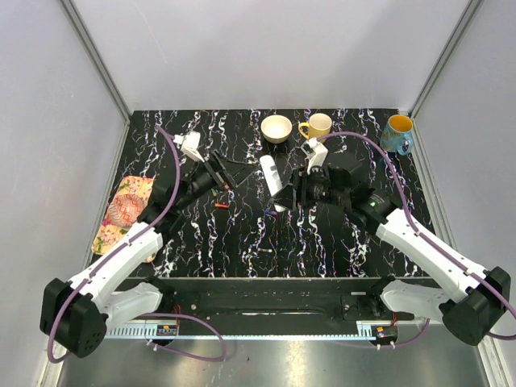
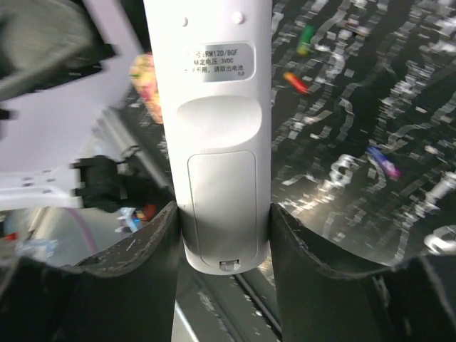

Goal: Load the batteries into the remote control

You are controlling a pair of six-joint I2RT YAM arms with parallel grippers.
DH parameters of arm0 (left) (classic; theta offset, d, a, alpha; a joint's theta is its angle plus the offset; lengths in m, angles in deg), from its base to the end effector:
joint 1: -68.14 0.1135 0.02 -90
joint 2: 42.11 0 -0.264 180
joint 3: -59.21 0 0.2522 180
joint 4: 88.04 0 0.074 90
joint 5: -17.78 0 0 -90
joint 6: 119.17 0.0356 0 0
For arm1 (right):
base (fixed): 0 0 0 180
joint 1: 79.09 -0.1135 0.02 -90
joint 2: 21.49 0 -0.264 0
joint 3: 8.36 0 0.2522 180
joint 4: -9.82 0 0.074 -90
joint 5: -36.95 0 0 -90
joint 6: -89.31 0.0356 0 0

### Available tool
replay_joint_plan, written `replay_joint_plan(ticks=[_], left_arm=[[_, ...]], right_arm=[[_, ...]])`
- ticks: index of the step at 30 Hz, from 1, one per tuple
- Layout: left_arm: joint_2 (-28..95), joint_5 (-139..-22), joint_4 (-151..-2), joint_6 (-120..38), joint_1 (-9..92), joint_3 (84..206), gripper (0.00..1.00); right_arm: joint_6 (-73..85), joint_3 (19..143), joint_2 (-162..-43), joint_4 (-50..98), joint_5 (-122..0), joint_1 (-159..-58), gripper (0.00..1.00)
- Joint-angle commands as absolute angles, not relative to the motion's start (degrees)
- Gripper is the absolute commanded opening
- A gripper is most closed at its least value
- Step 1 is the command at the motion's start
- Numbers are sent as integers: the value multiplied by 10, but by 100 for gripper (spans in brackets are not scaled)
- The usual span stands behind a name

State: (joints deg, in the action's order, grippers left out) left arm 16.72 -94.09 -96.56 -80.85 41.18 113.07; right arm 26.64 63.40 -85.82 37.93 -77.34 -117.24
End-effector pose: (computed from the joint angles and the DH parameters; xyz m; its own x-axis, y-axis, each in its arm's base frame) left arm 0.2092 -0.1213 0.3242 -0.5559 -0.5341 -0.6370 0.5097 0.3864 -0.7688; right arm 0.1917 0.1692 0.3465 -0.6442 0.0261 -0.7644 -0.6416 0.5257 0.5586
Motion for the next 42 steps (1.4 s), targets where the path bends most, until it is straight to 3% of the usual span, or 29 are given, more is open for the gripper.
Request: replay_joint_plan(ticks=[1,9,26,39,42], left_arm=[[155,-809,-811,-722,354,1193,99],[228,-693,-698,-694,272,1275,99],[293,-688,-740,-717,229,1290,81],[327,-690,-757,-713,221,1307,50],[331,-691,-757,-711,222,1307,24]], right_arm=[[207,658,-865,489,-627,-1197,0],[228,668,-880,493,-559,-1238,0],[252,669,-882,476,-555,-1259,0],[258,667,-879,477,-545,-1265,0],[258,667,-880,479,-545,-1265,0]])
